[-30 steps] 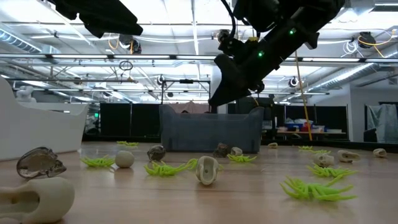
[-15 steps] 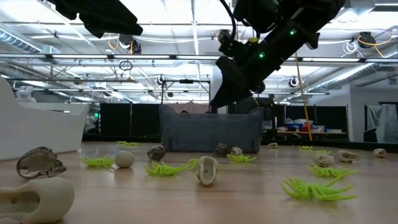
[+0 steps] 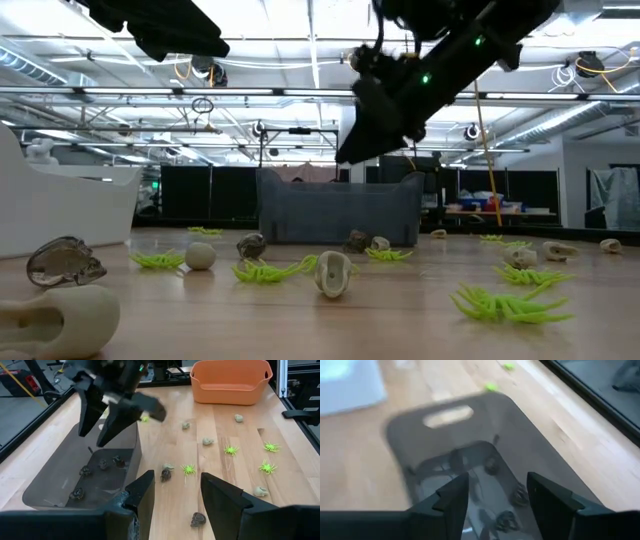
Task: Sort Halloween decoration
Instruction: Put the green spider toy into the orange bin
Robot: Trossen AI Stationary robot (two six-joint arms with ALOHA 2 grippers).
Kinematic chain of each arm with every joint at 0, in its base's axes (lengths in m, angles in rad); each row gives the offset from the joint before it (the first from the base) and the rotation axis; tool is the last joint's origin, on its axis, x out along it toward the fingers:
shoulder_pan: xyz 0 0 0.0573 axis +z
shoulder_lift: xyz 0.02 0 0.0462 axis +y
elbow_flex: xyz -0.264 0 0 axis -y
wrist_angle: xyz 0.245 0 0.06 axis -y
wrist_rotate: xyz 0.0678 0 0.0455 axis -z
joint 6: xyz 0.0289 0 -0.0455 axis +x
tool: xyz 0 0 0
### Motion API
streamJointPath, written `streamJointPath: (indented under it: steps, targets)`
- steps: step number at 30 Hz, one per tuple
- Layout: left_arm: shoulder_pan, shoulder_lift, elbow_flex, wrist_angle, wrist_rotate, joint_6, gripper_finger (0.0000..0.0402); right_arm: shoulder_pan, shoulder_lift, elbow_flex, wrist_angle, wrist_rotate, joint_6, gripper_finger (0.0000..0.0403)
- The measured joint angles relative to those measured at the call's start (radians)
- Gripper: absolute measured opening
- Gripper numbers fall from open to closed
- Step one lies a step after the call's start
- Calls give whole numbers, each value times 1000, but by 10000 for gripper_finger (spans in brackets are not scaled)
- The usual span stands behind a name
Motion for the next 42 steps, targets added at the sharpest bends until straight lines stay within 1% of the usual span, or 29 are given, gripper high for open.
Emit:
streamJointPath:
  steps: [4,8,11,13,16,17,21,24,26,31,36,39,42]
  targets:
    - [0,0,0,-7,0,0,160,57,-43,0,-4,0,-35,179]
    - [0,0,0,-7,0,4,160,146,-83,0,-3,-1,-76,174]
    - [0,0,0,-7,-2,4,160,218,-85,0,-6,-2,-94,174]
    - [0,0,0,-13,-44,4,160,262,-76,0,-7,-3,-94,174]
    - [7,0,-1,-52,-146,-1,160,320,-52,0,-5,-4,-94,174]
    - [15,0,-1,-63,-164,-1,160,338,-44,0,-6,-4,-95,174]
    - [59,0,-1,-93,-169,-4,160,395,-20,0,-4,-5,-112,174]
    - [125,0,2,-101,-124,-5,160,428,-9,0,-5,-6,-146,173]
    - [181,0,19,-141,-83,-5,160,442,-8,0,-4,-6,-180,173]
    - [343,0,80,-321,51,-5,160,459,-9,0,-5,-6,-201,173]
    - [494,0,127,-521,133,20,160,475,-9,0,-21,-6,-200,173]
    - [593,0,127,-589,212,91,160,481,-9,0,-33,-7,-201,173]
    - [703,0,127,-628,301,118,160,480,-9,0,-41,-6,-200,173]
